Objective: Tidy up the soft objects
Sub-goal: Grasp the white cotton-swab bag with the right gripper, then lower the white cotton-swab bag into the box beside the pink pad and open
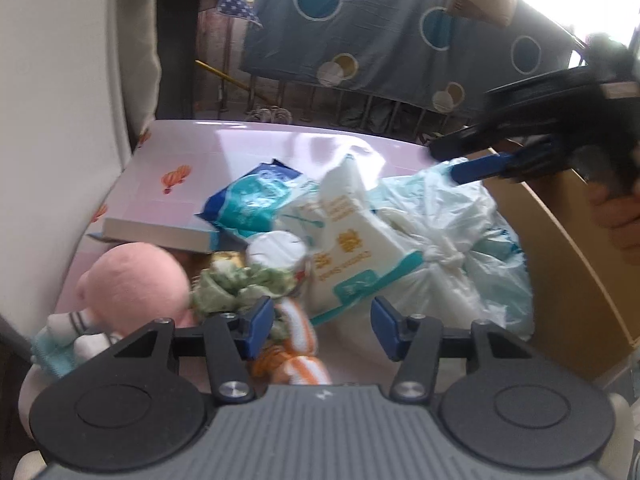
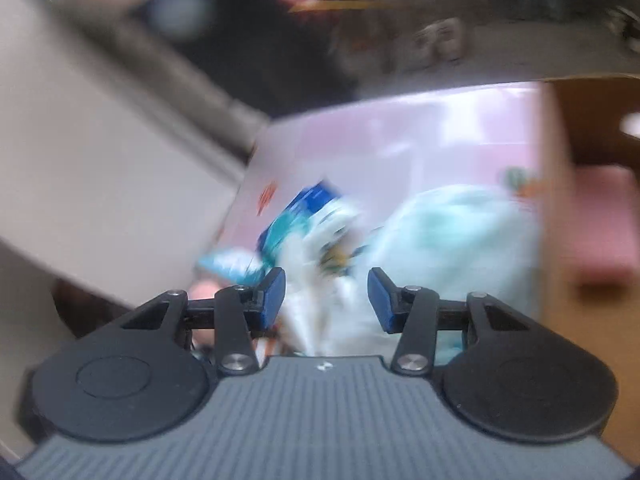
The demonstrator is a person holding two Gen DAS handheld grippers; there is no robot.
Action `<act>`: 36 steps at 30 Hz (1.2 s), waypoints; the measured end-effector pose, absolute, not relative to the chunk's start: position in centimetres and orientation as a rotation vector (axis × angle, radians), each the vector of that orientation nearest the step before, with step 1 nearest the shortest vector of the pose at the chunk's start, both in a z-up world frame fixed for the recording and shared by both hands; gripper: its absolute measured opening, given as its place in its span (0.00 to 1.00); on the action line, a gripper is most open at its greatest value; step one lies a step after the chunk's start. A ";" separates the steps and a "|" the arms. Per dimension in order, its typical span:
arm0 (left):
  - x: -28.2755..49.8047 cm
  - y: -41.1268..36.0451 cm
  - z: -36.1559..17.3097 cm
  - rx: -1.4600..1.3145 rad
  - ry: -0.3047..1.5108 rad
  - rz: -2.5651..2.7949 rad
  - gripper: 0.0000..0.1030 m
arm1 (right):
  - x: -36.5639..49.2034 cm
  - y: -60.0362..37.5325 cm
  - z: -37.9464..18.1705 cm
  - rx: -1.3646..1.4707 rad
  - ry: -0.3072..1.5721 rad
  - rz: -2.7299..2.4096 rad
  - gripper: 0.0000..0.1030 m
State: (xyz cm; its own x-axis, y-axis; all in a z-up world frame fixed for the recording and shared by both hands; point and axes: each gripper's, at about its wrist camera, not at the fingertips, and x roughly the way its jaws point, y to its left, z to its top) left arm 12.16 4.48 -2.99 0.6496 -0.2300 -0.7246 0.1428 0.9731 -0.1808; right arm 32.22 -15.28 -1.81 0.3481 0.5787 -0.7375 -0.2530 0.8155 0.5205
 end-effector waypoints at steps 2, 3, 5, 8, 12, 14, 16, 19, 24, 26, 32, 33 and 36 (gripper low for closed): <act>12.2 5.3 -3.1 -0.128 0.836 -0.206 0.52 | 33.5 -11.8 -3.0 0.240 1.122 0.577 0.44; 12.3 5.8 -3.1 -0.137 0.835 -0.202 0.51 | 33.8 -10.4 -3.4 0.195 1.128 0.574 0.44; 12.3 6.6 -3.1 -0.159 0.833 -0.198 0.50 | 35.0 -8.4 -4.7 0.105 1.153 0.550 0.44; 12.3 7.3 -3.2 -0.184 0.832 -0.202 0.48 | 35.7 -7.9 -6.6 0.118 1.204 0.545 0.43; 12.2 7.7 -3.1 -0.201 0.827 -0.219 0.47 | 35.1 -8.1 -7.0 0.175 1.197 0.554 0.23; 12.1 7.7 -2.9 -0.216 0.820 -0.231 0.47 | 34.7 -8.8 -6.1 0.220 1.175 0.572 0.18; 11.9 7.6 -2.5 -0.236 0.807 -0.253 0.47 | 33.9 -9.8 -4.5 0.270 1.136 0.605 0.18; 11.8 7.3 -1.7 -0.278 0.791 -0.306 0.50 | 32.2 -11.6 -2.0 0.329 1.106 0.644 0.18; 12.3 5.7 -1.1 -0.347 0.797 -0.421 0.63 | 28.9 -15.6 0.3 0.436 1.089 0.668 0.18; 12.6 4.7 -1.3 -0.357 0.815 -0.465 0.63 | 27.4 -17.3 0.5 0.489 1.085 0.678 0.18; 12.9 1.6 -1.4 -0.413 0.851 -0.620 0.58 | 23.7 -21.4 0.4 0.603 1.068 0.689 0.18; 13.0 1.0 -1.3 -0.409 0.857 -0.633 0.57 | 23.3 -22.2 0.4 0.624 1.059 0.687 0.18; 13.3 -0.8 -0.9 -0.386 0.860 -0.665 0.46 | 22.2 -24.9 0.7 0.674 1.017 0.672 0.18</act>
